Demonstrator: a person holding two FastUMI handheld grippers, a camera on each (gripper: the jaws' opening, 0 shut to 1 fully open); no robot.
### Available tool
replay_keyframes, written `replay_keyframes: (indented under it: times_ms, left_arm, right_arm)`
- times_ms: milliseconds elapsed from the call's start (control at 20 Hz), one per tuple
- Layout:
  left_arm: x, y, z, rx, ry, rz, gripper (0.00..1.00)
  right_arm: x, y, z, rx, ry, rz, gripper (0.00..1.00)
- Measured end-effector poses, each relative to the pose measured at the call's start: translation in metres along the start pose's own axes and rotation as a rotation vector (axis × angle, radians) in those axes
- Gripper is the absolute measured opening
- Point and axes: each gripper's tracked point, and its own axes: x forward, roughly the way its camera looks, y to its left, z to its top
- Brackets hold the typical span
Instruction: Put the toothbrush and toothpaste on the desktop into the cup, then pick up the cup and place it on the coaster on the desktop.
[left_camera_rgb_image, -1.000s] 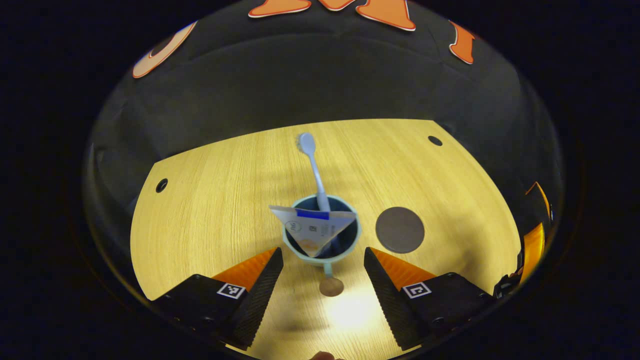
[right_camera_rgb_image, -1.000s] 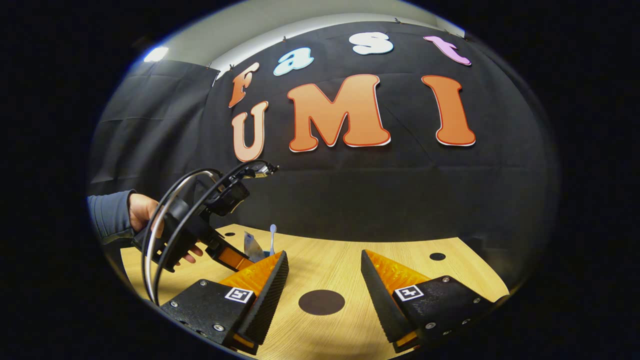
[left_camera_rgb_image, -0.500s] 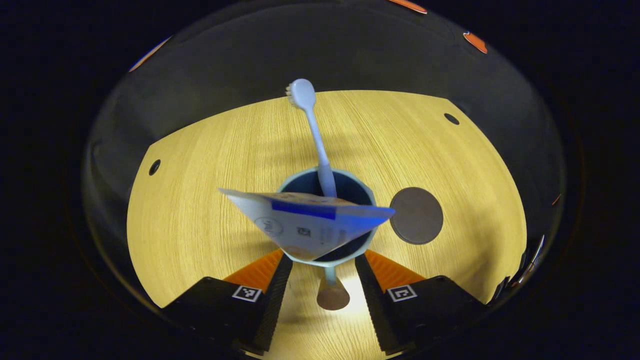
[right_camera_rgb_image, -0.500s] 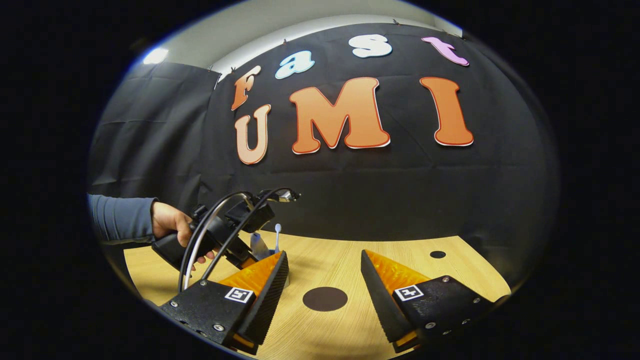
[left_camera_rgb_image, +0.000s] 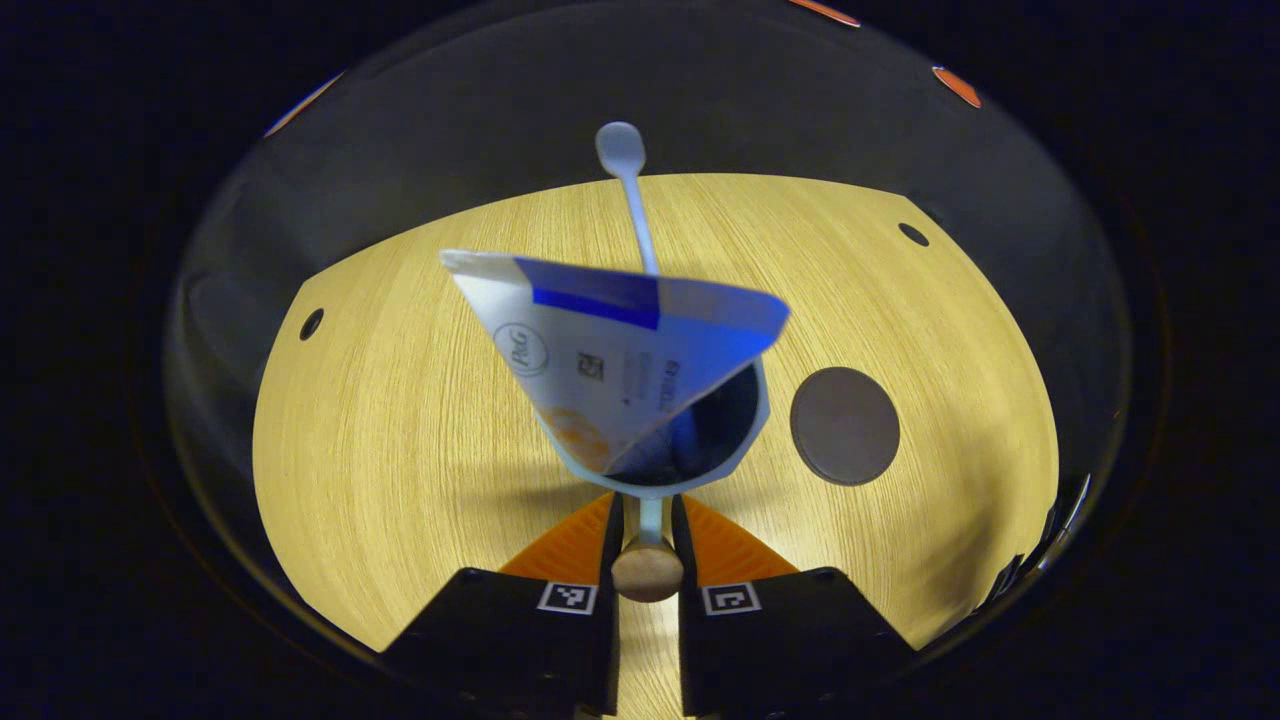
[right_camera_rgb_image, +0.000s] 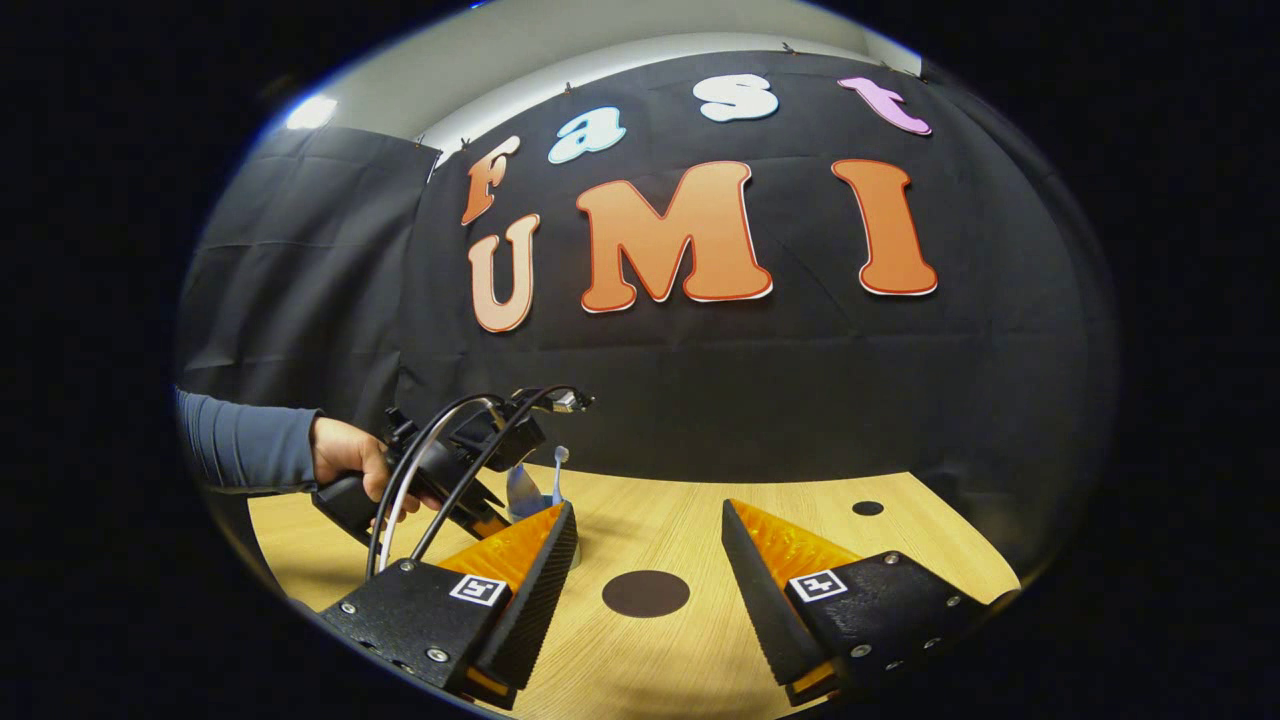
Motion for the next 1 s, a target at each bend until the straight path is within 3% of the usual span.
replay_keyframes:
  times_ms: [100, 150, 200, 250, 350, 400, 650, 750, 800, 1000]
  left_arm:
    - [0.0, -0.003, 0.019, -0.01, -0.024, -0.002, 0.23]
    - [0.0, -0.005, 0.029, -0.012, -0.033, -0.006, 0.16]
    - [0.0, -0.008, 0.039, -0.02, -0.04, -0.01, 0.22]
    - [0.0, -0.01, 0.051, -0.021, -0.045, -0.014, 0.22]
    - [-0.02, 0.016, 0.039, -0.028, -0.057, -0.021, 0.22]
    - [-0.044, 0.029, 0.01, -0.026, -0.066, -0.025, 0.22]
    - [-0.092, 0.031, 0.029, 0.0, -0.111, -0.068, 0.22]
    - [-0.095, 0.029, 0.044, 0.025, -0.121, -0.078, 0.22]
    - [-0.065, 0.008, 0.064, 0.034, -0.123, -0.084, 0.22]
    - [-0.03, -0.028, 0.077, 0.067, -0.124, -0.116, 0.22]
  right_arm:
    - [-0.001, -0.002, -0.001, 0.01, 0.003, -0.006, 0.87]
    - [-0.003, -0.003, -0.001, 0.013, 0.001, -0.009, 0.87]
    - [-0.005, -0.005, -0.001, 0.013, 0.0, -0.014, 0.87]
    - [-0.006, -0.005, -0.001, 0.011, -0.002, -0.014, 0.87]
    - [-0.009, -0.009, -0.002, 0.009, 0.0, -0.026, 0.87]
    - [-0.01, -0.011, -0.003, 0.012, 0.002, -0.032, 0.87]
    - [-0.017, -0.021, 0.0, 0.018, -0.01, -0.054, 0.87]
    - [-0.022, -0.027, 0.002, 0.019, -0.014, -0.072, 0.87]
    - [-0.025, -0.031, 0.002, 0.022, -0.016, -0.078, 0.88]
    - [-0.035, -0.047, -0.001, 0.036, -0.009, -0.11, 0.89]
